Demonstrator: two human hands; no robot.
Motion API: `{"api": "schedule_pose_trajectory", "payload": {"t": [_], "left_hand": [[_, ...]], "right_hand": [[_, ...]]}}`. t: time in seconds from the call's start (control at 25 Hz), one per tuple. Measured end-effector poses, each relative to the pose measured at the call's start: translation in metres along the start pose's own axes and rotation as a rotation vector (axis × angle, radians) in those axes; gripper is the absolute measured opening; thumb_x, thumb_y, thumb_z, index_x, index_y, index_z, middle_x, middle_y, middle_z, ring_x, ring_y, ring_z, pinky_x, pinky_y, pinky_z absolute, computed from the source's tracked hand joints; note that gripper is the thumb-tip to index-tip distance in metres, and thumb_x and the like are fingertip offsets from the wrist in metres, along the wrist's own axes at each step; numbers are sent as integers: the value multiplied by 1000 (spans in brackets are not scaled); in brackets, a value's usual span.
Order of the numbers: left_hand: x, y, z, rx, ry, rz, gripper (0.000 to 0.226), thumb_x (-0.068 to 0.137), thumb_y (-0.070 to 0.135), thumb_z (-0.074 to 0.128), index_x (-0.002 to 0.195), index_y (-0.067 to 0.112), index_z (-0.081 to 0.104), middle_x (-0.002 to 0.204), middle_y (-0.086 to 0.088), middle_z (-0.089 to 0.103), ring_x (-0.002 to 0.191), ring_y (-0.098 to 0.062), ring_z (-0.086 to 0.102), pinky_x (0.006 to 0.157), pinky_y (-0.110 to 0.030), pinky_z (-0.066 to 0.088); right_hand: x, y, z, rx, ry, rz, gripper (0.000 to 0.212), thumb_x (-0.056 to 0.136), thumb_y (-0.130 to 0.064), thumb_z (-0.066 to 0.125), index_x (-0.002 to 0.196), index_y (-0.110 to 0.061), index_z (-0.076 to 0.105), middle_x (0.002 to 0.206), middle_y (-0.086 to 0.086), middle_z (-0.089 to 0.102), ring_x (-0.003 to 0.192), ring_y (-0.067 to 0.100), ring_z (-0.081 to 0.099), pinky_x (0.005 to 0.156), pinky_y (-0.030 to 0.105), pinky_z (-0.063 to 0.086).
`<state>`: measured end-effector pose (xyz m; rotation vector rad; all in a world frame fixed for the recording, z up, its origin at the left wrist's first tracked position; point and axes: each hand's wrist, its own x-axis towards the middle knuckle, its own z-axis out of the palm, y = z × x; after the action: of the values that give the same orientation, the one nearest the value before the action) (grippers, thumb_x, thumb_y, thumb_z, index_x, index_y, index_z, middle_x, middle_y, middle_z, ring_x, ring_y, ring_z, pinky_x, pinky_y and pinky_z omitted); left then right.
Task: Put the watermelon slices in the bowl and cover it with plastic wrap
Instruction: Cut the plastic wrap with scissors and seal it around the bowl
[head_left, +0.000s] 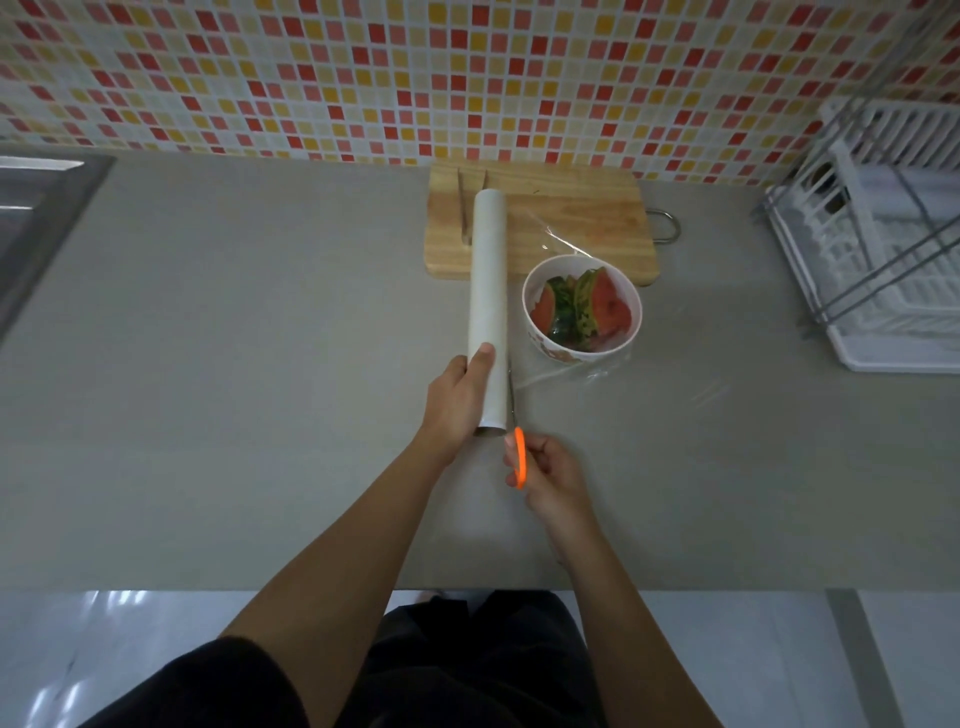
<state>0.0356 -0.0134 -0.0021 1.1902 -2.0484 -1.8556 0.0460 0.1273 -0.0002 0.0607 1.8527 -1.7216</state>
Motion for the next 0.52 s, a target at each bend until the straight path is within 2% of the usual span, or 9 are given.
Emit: {"api": "schedule_pose_trajectory", "payload": {"t": [0.24,0.4,0.52], "left_hand": [[-1,0,1,-44,-8,-18,52,88,56,46,89,6,60,81,-2,62,75,-19,59,66,-33,46],[0,1,0,-55,0,-25,50,88,55,46,90,8,62,84,-2,63,78,-18,60,69,-33,46],[1,2,0,-46,-5,-26,49,89,55,46,88,8,61,82,-1,61,75,-17,58,66,-32,43]], "right_hand": [[12,-13,3,-73,-8,36,19,83,-33,64,90,-16,64,68,-10,62,53,-5,53,42,8,35],[22,-19,0,-86,-21,9,21,82,-33,66,93,-16,64,72,-11,65,56,-9,56,43,7,37],[27,-21,-1,-73,-43,-5,19,83,-32,65,92,-15,65,70,-12,65,55,-9,56,43,6,37]]}}
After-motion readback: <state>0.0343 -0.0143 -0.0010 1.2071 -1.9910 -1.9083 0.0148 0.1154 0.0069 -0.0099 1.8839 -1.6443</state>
